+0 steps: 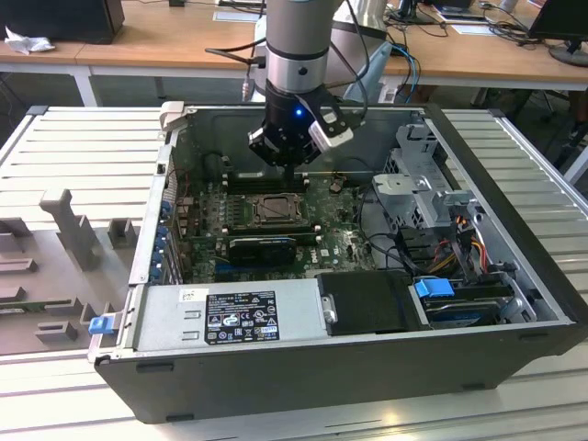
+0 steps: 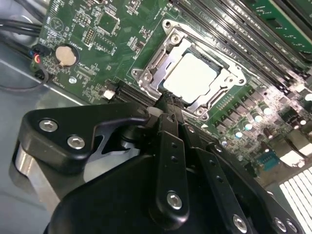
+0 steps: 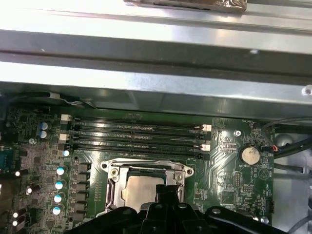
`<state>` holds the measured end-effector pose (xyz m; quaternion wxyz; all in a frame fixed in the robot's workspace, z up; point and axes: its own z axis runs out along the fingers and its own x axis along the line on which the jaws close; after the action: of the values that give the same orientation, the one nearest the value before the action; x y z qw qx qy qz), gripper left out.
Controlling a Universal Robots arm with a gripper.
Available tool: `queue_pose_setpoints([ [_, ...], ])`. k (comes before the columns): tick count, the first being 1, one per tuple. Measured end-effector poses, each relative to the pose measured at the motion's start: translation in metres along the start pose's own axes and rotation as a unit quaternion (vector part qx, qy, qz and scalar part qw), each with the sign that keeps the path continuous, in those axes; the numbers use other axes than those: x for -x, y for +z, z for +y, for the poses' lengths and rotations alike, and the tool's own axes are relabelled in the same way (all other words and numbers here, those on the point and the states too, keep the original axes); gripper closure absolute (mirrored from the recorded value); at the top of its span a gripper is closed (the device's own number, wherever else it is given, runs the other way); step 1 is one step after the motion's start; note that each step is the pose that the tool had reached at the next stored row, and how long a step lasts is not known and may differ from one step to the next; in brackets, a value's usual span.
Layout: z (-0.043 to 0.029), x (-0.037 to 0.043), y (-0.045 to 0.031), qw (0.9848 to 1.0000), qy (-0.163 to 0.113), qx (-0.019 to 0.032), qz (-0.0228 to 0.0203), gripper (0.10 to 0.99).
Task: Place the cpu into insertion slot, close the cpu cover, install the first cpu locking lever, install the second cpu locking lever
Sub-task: 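Install the second cpu locking lever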
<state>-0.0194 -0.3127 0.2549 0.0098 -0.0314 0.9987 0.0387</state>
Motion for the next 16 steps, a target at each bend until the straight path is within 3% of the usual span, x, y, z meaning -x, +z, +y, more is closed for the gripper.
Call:
queue_pose_setpoints([
  [16,-0.0147,-0.0009,0.0001,1.0,0.0,0.0,0.0,0.98],
])
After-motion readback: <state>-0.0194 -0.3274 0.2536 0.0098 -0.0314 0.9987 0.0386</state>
